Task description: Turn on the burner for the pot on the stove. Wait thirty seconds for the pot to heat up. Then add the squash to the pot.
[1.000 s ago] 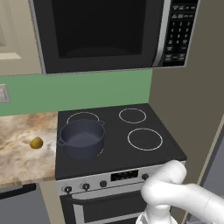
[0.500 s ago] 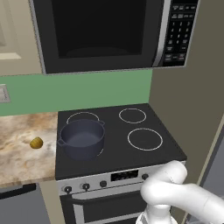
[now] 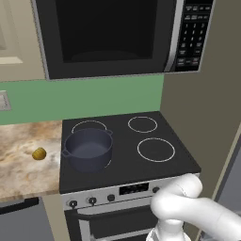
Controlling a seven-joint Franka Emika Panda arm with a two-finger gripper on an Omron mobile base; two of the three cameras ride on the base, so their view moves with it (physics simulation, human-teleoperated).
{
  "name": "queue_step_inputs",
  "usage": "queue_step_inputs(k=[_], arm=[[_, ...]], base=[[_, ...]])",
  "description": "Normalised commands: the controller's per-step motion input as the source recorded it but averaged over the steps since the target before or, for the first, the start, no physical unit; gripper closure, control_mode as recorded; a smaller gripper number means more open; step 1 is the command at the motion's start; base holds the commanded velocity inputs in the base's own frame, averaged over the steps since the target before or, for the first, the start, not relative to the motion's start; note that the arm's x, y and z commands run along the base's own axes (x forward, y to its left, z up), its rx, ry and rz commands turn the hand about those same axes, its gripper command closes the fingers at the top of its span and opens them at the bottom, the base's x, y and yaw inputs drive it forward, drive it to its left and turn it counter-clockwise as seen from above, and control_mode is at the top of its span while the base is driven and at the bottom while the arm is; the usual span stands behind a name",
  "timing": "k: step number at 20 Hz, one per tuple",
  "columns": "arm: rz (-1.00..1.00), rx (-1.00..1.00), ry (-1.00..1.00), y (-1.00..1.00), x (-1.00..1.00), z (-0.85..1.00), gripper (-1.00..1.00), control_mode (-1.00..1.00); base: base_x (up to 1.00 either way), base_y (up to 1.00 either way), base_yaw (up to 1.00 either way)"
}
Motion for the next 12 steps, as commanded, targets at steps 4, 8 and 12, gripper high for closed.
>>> queue_step_inputs(k=[4, 8, 12], arm=[[0.0, 0.0, 0.0, 0.0, 0.3, -0.11, -1.0, -1.0], [-0.02, 0.0, 0.0, 0.01, 0.22, -0.05, -1.0, -1.0], [-0.03, 0.0, 0.0, 0.05, 0.12, -0.04, -1.0, -1.0]], base=[[0.0, 0.0, 0.0], [0.0, 0.0, 0.0], [0.0, 0.0, 0.0]])
